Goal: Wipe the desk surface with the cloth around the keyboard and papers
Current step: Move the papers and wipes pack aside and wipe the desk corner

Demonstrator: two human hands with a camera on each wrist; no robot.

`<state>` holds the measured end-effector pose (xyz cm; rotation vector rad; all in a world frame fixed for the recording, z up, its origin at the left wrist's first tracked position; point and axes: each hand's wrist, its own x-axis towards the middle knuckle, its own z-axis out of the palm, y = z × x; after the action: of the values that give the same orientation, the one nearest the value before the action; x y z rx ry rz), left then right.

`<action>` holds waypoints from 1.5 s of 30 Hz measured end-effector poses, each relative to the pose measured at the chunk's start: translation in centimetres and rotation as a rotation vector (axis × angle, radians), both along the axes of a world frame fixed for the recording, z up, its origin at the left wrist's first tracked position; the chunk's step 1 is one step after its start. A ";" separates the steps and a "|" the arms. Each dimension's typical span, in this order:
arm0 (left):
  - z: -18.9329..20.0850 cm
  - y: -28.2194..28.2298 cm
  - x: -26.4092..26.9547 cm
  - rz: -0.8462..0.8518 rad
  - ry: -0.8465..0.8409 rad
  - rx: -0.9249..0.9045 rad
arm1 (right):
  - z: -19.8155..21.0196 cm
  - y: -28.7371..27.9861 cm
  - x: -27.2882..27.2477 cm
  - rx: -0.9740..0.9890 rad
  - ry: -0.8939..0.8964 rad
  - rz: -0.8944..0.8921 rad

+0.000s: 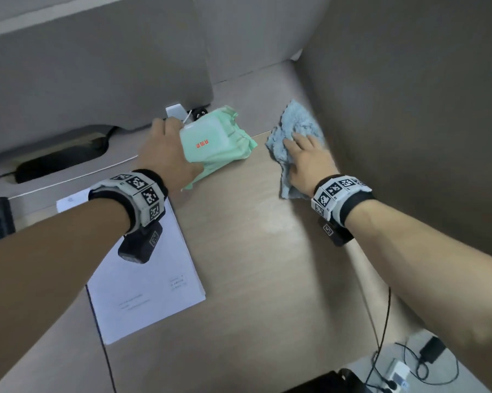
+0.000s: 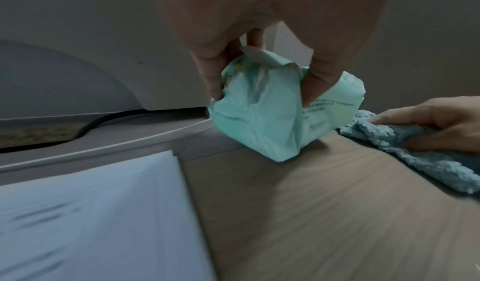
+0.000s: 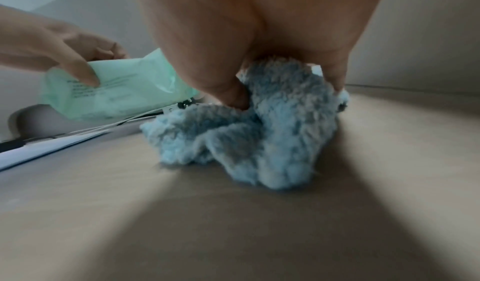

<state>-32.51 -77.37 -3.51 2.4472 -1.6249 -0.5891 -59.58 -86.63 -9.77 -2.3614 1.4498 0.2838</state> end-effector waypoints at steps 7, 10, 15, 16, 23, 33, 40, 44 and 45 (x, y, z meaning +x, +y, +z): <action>-1.5 -6.3 -5.4 -0.072 0.031 -0.015 | 1.4 0.1 -2.2 0.074 0.070 -0.205; -2.1 -9.4 -7.4 -0.108 0.045 -0.045 | 1.3 0.1 -2.7 0.095 0.052 -0.220; -3.1 -13.2 -8.7 -0.141 0.091 -0.094 | 1.4 -0.1 -3.1 0.126 0.013 -0.227; -3.2 -13.6 -8.7 -0.149 0.104 -0.105 | 1.4 -0.2 -3.2 0.137 0.009 -0.230; -3.2 -13.6 -8.5 -0.174 0.093 -0.077 | 1.8 0.5 -2.7 0.156 -0.015 -0.233; -2.1 -1.9 -1.0 0.019 0.040 0.068 | 2.0 2.5 0.7 0.143 0.049 -0.191; -3.9 11.7 8.6 0.205 -0.138 0.324 | 1.2 15.0 7.5 0.182 0.032 0.226; -4.1 16.9 11.2 0.274 -0.117 0.397 | 1.2 14.8 5.4 0.149 0.034 -0.052; -4.1 17.9 11.4 0.281 -0.100 0.389 | 1.5 14.5 5.2 0.141 0.055 -0.148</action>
<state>-21.10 -59.43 -7.64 2.9569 -1.2541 -0.8115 -54.39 -72.13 -8.22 -2.1384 1.5661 0.4011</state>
